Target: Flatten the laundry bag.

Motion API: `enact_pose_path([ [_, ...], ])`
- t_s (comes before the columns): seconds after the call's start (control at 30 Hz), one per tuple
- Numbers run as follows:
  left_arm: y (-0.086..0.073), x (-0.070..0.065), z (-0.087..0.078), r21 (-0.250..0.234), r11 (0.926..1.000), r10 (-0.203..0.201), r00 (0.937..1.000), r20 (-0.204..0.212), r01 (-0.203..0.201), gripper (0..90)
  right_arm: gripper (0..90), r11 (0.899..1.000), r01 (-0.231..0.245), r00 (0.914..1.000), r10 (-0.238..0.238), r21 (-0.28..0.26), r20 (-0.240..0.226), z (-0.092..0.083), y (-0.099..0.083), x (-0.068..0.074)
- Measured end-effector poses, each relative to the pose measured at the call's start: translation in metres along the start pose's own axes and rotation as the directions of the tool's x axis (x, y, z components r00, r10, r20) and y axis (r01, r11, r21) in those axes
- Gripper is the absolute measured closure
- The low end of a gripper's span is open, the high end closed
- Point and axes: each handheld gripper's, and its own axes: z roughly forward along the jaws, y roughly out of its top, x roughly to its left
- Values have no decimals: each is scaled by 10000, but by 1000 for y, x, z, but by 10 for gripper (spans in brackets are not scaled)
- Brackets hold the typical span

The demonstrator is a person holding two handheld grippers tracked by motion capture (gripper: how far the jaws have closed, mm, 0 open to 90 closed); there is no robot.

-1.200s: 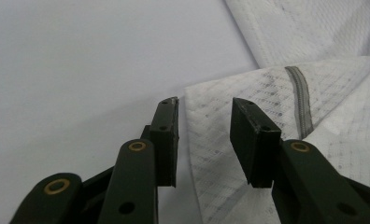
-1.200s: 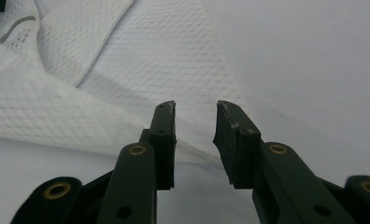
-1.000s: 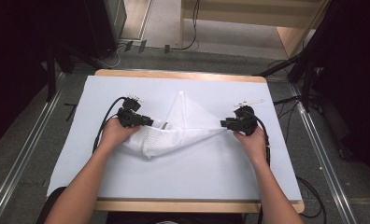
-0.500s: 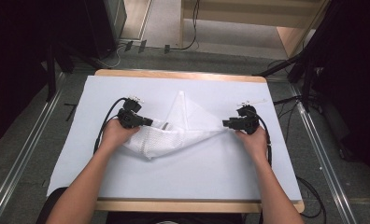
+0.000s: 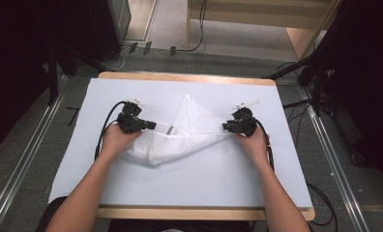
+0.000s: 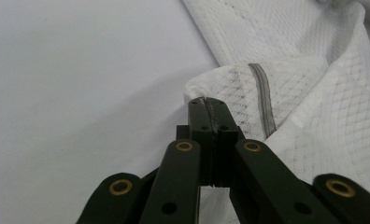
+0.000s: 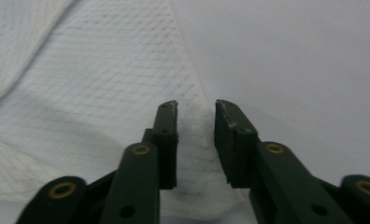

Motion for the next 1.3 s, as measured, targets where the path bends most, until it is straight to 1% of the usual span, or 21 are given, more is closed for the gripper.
enact_pose_path([
  [0.03, 0, 0, -1, -29, 10000, -5, 10000, 3, 5, 900, 803, 10000, 78, 9999, -78, 9, 139, 0, 0, 1],
  [0.07, 0, 0, -1, -61, 10000, 14, 10000, -22, -14, 900, 879, 10000, 64, 10000, -64, 13, 7, 0, 1, 2],
  [0.1, 0, 0, -2, -91, 10000, -2, 10000, -15, 2, 900, 900, 10000, 7, 9997, -5, 59, -256, 1, 1, 1],
  [0.2, -1, 1, -7, -239, 9997, -67, 9999, -143, 64, 900, 900, 9995, 101, 9998, -96, 286, -152, 1, 4, 3],
  [0.33, -2, 6, -18, -518, 9985, -202, 9996, -204, 191, 900, 900, 9993, -81, 9999, 84, 352, -84, -3, 4, -2],
  [0.4, -4, 8, -25, -663, 9974, -306, 9991, -280, 287, 900, 900, 9991, -379, 9993, 380, 191, -66, -8, 4, -8],
  [0.47, -6, 11, -31, -808, 9960, -416, 9985, -351, 387, 900, 900, 9984, -567, 9984, 567, 21, -28, -13, 3, -14],
  [0.57, -9, 16, -40, -1010, 9933, -600, 9973, -418, 555, 900, 900, 9967, -804, 9967, 805, -107, 37, -20, 0, -23],
  [0.6, -10, 17, -43, -1070, 9923, -676, 9967, -440, 626, 900, 900, 9953, -956, 9954, 957, -165, 30, -22, -1, -26],
  [0.7, -15, 23, -52, -1255, 9887, -888, 9948, -509, 818, 900, 900, 9922, -1217, 9926, 1217, -265, 6, -27, -4, -34],
  [0.83, -22, 30, -63, -1399, 9831, -1275, 9898, -637, 1177, 900, 900, 9900, -1371, 9905, 1372, -345, 8, -31, -6, -40],
  [0.93, -29, 36, -70, -1503, 9781, -1560, 9850, -737, 1437, 900, 900, 9894, -1416, 9898, 1420, -325, 119, -32, -7, -42],
  [1.0, -34, 41, -73, -1472, 9755, -1773, 9805, -842, 1638, 900, 900, 9881, -1518, 9883, 1520, -257, 78, -32, -8, -44],
  [1.1, -42, 47, -75, -1278, 9736, -2012, 9754, -902, 1890, 900, 900, 9874, -1576, 9875, 1575, -133, -57, -30, -8, -44],
  [1.17, -45, 50, -74, -1120, 9730, -2129, 9725, -950, 2020, 900, 900, 9893, -1462, 9892, 1462, 26, -114, -27, -8, -41],
  [1.23, -49, 53, -73, -1122, 9686, -2322, 9685, -901, 2218, 900, 900, 9911, -1316, 9912, 1318, 190, -128, -24, -7, -38],
  [1.27, -50, 53, -73, -1071, 9681, -2360, 9679, -865, 2265, 900, 900, 9916, -1275, 9917, 1279, 234, -134, -22, -7, -37],
  [1.3, -50, 53, -73, -991, 9690, -2346, 9686, -819, 2263, 900, 898, 9922, -1203, 9926, 1208, 323, -120, -21, -6, -36],
])
